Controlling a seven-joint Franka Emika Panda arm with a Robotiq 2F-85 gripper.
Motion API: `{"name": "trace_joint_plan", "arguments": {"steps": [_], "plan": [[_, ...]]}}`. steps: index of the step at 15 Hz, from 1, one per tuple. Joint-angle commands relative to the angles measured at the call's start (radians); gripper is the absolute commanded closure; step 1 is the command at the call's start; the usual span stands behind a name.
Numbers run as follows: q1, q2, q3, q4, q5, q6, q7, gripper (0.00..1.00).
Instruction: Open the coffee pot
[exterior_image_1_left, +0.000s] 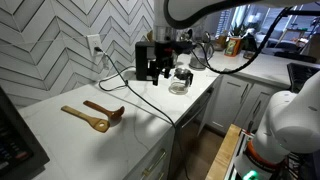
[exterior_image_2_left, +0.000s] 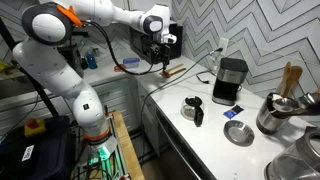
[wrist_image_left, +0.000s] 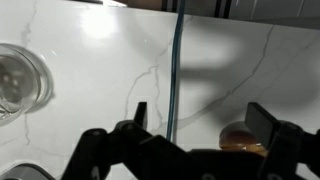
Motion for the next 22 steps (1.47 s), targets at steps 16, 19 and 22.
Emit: {"name": "trace_joint_plan", "arguments": {"steps": [16,19,22], "plan": [[-0.154,0.273,-0.084,0.096,-0.545,0.115,0.245,0.0],[-0.153,0.294,-0.1,0.113,-0.558,0.113,0.285,0.0],[-0.156,0.303,-0.116,0.122,-0.585,0.098,0.335,0.0]]}}
